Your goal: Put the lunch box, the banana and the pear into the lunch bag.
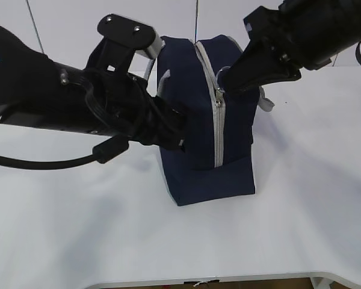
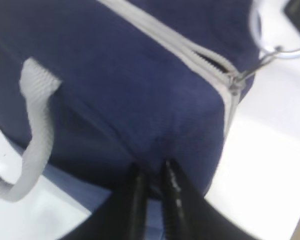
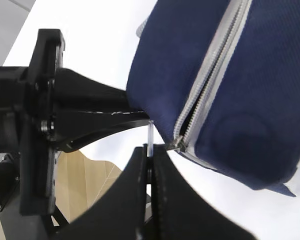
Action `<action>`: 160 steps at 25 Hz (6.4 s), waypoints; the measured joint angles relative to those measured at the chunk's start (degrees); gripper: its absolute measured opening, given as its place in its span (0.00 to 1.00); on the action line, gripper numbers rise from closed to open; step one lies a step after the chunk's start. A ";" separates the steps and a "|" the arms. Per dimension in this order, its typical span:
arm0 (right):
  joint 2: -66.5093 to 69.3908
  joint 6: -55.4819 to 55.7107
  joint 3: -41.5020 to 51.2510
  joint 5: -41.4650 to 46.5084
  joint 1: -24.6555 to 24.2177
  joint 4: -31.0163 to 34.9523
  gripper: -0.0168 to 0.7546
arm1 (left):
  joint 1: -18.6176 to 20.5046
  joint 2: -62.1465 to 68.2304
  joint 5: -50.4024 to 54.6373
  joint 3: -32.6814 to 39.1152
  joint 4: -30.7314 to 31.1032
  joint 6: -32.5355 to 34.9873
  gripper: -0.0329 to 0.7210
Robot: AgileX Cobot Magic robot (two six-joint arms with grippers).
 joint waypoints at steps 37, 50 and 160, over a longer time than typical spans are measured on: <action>15.78 1.04 -23.02 -6.66 0.00 -7.36 0.05 | -0.39 0.12 0.32 0.00 -0.47 0.46 0.02; 28.66 1.14 -37.87 -7.35 0.00 -9.02 0.05 | -0.39 0.12 2.67 0.00 -0.47 0.46 0.02; 10.55 10.38 -20.21 11.87 -2.67 -19.57 0.05 | 14.58 5.63 -27.02 0.32 23.11 0.48 0.38</action>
